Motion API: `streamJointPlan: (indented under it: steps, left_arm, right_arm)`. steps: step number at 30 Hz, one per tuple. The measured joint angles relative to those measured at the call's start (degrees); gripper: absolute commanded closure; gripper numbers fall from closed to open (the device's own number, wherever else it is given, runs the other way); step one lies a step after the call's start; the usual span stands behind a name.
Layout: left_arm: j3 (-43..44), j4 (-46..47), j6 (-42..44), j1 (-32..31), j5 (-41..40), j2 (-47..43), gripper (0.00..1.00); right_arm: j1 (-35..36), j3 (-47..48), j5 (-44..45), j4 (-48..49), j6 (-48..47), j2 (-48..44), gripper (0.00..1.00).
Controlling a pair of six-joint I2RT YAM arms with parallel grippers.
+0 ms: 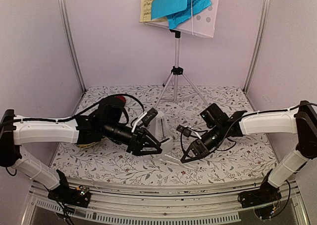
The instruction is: Pack up the instrument practice props
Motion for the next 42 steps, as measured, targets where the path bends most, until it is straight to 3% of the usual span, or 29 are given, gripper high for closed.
streamJointPlan:
  steps: [5, 11, 22, 28, 33, 34, 38, 42]
  left_arm:
    - [1.16, -0.26, 0.96, -0.52, 2.16, 2.56, 0.47]
    - [1.81, -0.79, 1.99, -1.14, 4.35, 5.22, 0.63]
    - [1.95, -2.32, 2.71, -1.92, 4.94, 5.38, 0.83]
    - [1.95, -2.71, 2.62, -2.27, 4.39, 5.38, 1.00]
    - [1.95, -3.10, 2.47, -2.29, 4.24, 5.38, 1.00]
    - [1.95, -3.10, 2.47, -2.32, 4.22, 5.38, 1.00]
    - [1.73, -2.16, 1.73, -2.60, 4.00, 5.31, 1.00]
    - [-0.92, 4.11, -1.22, -3.02, 2.82, 4.26, 1.00]
  right_arm:
    - [0.00, 1.31, -0.24, -0.50, -0.55, 1.27, 0.98]
    - [0.00, 1.97, -0.31, -0.79, -1.03, 1.92, 0.98]
    - [0.00, 2.64, 0.15, -0.90, -1.07, 2.34, 0.98]
    - [0.07, 2.89, 0.52, -0.96, -1.44, 2.86, 0.98]
    - [0.22, 3.23, 1.36, -1.38, -1.73, 2.86, 0.96]
    - [0.22, 3.23, 1.46, -1.38, -1.70, 2.86, 0.91]
    - [-0.22, 3.19, 2.95, -0.76, -1.27, 2.38, 0.48]
    - [-4.13, 0.83, 5.09, 3.23, 1.53, -2.97, 0.22]
